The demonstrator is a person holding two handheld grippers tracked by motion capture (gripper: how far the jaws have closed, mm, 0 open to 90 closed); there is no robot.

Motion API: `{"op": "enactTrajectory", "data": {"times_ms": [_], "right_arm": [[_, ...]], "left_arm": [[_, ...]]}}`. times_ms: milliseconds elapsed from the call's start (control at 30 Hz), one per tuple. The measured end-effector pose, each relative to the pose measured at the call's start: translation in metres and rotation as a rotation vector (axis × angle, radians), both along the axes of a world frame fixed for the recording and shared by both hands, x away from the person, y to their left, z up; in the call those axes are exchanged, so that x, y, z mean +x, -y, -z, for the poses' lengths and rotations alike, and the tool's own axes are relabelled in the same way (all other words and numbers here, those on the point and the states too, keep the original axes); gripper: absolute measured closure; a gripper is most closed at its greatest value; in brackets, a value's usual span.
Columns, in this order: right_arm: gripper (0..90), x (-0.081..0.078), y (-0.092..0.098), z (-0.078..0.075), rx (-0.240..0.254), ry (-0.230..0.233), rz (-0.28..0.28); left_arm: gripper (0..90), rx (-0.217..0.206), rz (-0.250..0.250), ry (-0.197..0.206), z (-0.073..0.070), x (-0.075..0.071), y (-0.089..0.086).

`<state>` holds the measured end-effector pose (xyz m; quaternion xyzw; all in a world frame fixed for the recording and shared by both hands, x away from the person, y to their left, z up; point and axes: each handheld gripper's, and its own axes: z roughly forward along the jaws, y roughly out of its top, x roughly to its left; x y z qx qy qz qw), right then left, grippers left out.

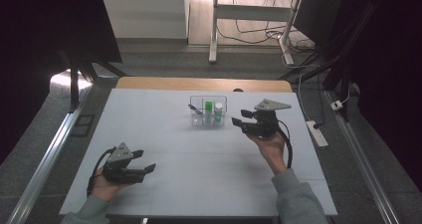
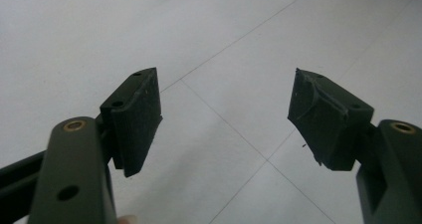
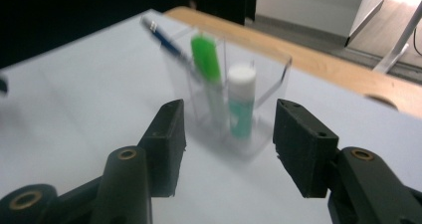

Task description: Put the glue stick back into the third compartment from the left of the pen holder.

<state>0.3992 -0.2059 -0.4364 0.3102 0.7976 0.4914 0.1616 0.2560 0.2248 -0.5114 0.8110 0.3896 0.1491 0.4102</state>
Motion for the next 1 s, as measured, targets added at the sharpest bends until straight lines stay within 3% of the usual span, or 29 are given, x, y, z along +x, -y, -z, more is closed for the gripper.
{"op": "enactTrajectory", "data": {"times_ms": [267,467,667,1000], "right_arm": [[44.3,-0.044,0.033,0.013,-0.044,-0.028,-0.026],[43.4,-0.066,0.059,0.025,-0.091,-0.041,-0.031],[42.9,-0.076,0.075,0.036,-0.103,-0.070,-0.027],[42.0,-0.078,0.076,0.038,-0.109,-0.062,-0.038]], "left_arm": [[28.4,0.008,0.001,-0.002,0.000,0.000,0.002],[28.3,0.011,0.002,-0.002,0.000,0.000,0.003],[28.3,0.009,0.000,-0.001,0.000,0.001,0.004],[28.4,0.000,-0.004,-0.002,-0.001,0.001,0.002]]}}
